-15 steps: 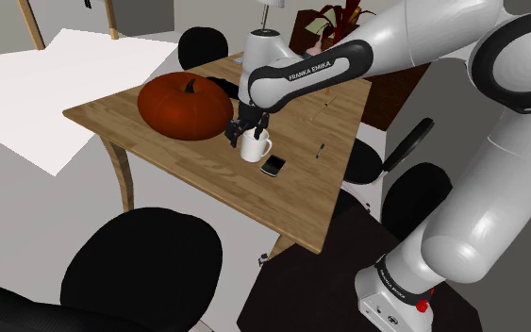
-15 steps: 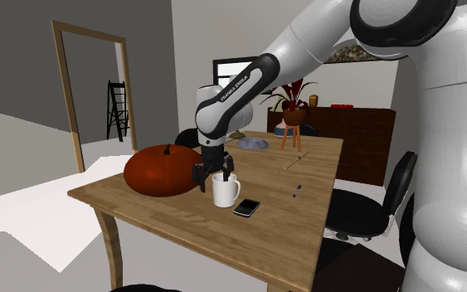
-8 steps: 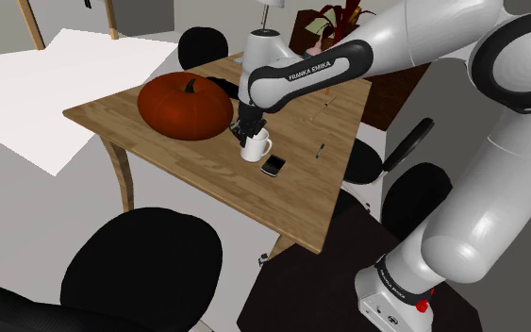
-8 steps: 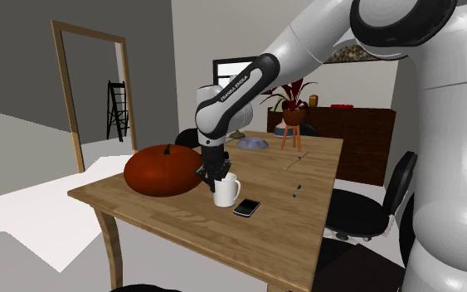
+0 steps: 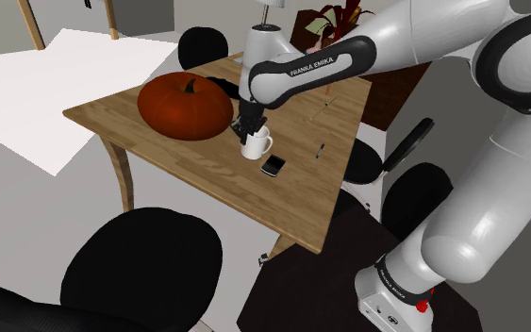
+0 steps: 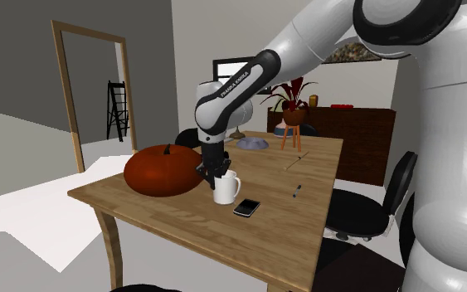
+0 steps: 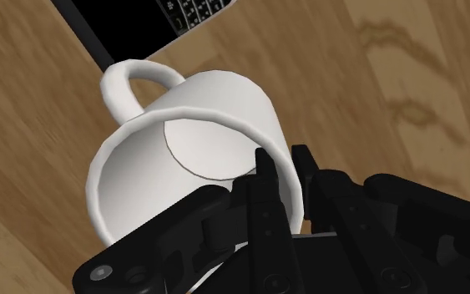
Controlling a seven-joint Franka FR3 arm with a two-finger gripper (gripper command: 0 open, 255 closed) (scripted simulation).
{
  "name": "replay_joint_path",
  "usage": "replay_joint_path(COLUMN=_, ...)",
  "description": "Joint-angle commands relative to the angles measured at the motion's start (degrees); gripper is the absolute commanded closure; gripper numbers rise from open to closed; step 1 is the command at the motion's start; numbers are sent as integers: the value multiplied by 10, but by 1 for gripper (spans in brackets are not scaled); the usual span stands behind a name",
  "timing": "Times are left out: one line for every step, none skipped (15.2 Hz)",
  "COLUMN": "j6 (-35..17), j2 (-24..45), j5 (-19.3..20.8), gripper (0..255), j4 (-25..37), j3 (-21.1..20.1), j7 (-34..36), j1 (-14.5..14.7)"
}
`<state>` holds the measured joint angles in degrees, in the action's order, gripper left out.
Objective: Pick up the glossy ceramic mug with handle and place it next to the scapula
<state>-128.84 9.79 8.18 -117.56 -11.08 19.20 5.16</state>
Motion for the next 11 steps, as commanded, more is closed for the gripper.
replay_joint_path(j6=14, j2=-8, j5=-3, gripper=255, j4=6, j3=-1, j7=-3, j1=0)
replay_joint_path(j6=21, j2=-12, j5=-5, gripper=255, j4=10, j3=-1, j7=-4, j1=-1)
replay_joint_path(j6=28, j2=-15, j5=-6, gripper=255, j4=13, j3=-1, j7=-6, j1=-1)
replay_joint_path(j6=35, j2=-19, j5=-8, gripper=255, j4=17, j3=-2, j7=-7, j1=-1)
replay_joint_path(j6=42, j2=-22, j5=-9, gripper=255, j4=21, j3=-2, j7=-8, j1=-1)
replay_joint_path(j6=49, j2=-25, j5=-10, gripper=255, j4=24, j3=-2, j7=-10, j1=-1)
replay_joint_path(j6=56, j2=-29, j5=-12, gripper=255, j4=28, j3=-2, j7=-11, j1=-1)
replay_joint_path(j6=63, j2=-32, j5=-13, gripper=255, j4=33, j3=-2, j7=-12, j1=-1)
replay_joint_path(j6=70, j2=-35, j5=-14, gripper=255, j4=37, j3=-3, j7=-13, j1=-1)
replay_joint_path(j6=77, j2=-38, j5=-15, gripper=255, j4=41, j3=-3, j7=-15, j1=-1)
replay_joint_path(j6=84, j2=-40, j5=-16, gripper=255, j4=46, j3=-3, j7=-16, j1=-1)
